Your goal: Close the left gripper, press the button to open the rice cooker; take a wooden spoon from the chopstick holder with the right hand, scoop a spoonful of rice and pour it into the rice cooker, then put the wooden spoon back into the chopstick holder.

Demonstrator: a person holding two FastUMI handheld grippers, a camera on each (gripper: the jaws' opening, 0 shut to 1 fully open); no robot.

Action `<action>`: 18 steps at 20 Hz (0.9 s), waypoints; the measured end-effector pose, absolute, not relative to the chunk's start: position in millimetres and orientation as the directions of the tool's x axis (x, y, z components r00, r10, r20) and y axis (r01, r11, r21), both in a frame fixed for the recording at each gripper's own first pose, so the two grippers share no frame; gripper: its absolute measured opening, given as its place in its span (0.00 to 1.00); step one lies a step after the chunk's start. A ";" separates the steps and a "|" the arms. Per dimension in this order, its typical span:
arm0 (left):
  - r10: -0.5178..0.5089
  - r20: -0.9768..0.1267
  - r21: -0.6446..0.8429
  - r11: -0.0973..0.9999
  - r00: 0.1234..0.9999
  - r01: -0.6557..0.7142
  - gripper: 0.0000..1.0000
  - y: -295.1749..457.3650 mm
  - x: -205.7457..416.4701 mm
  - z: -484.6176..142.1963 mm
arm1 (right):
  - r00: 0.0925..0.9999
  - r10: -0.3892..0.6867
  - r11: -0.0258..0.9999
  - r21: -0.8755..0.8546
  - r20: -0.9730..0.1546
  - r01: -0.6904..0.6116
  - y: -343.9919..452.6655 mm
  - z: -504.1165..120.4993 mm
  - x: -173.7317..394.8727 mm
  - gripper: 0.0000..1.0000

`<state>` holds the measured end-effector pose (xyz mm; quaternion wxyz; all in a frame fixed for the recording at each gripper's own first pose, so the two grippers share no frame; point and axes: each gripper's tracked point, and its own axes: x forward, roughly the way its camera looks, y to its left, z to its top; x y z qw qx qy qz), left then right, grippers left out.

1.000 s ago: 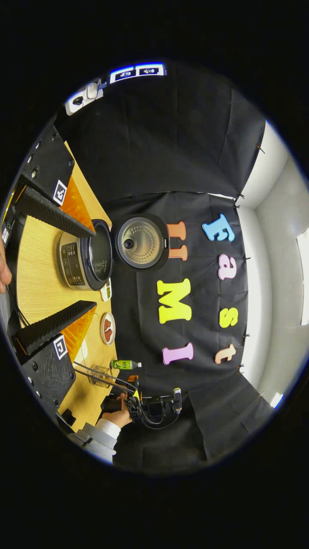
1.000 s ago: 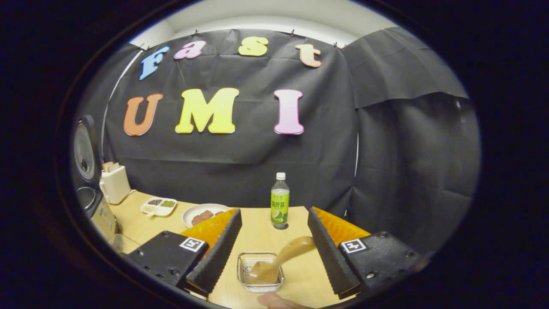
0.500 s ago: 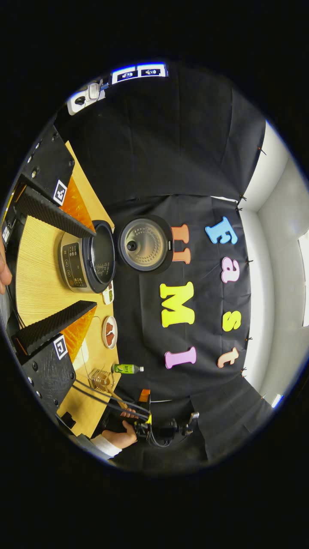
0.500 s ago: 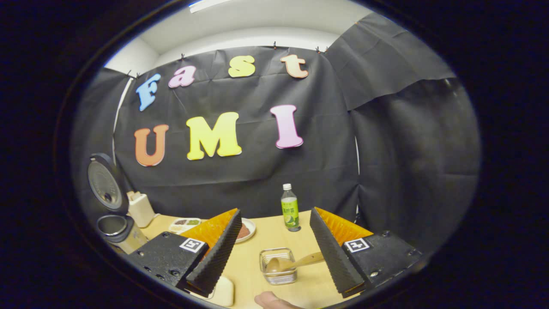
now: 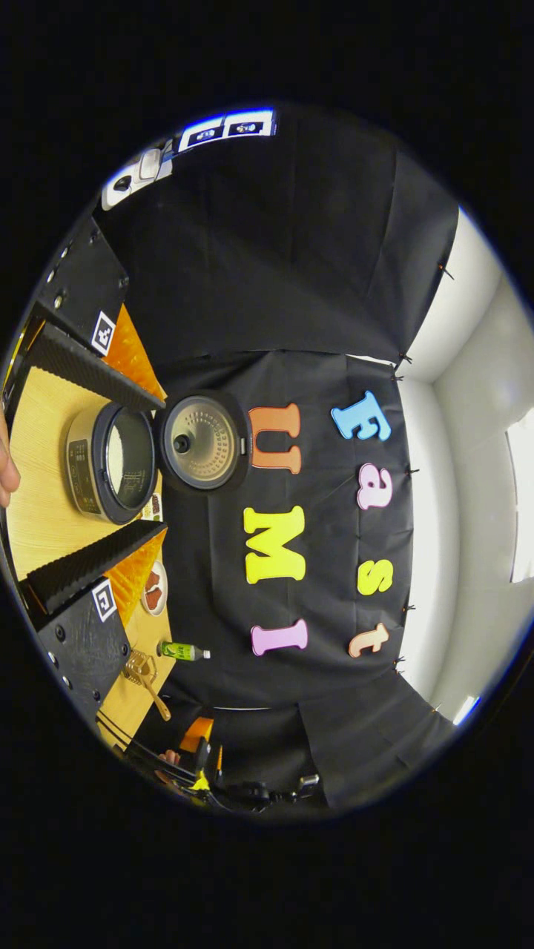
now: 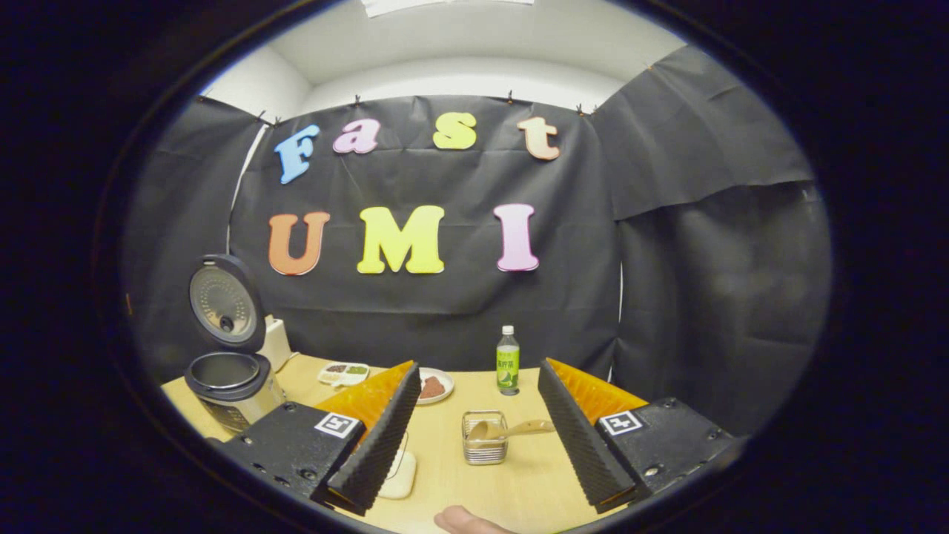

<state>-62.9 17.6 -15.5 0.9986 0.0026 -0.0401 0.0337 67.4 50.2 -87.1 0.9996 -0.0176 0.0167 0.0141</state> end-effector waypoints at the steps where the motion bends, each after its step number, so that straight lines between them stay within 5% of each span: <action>1: 0.039 0.076 -0.002 0.999 0.996 -0.039 0.94 14.1 -58.9 -6.3 | 0.999 0.037 0.999 -0.038 -0.034 -0.038 53.0 -85.1 57.2 1.00; 7: 0.044 0.126 -0.064 0.997 0.991 -0.036 0.95 42.4 -33.0 73.4 | 0.994 0.098 0.995 0.017 -0.048 -0.097 71.0 -78.0 6.7 0.99; 10: 0.136 0.176 -0.021 0.991 0.975 -0.134 0.95 77.3 -5.6 110.1 | 0.992 0.126 0.992 0.026 -0.008 -0.126 77.4 -65.0 -17.1 1.00; 18: 0.139 0.071 -0.028 0.990 0.988 -0.137 0.94 89.8 112.7 104.9 | 0.988 0.136 0.990 -0.045 0.077 -0.132 74.6 -62.9 -64.3 0.99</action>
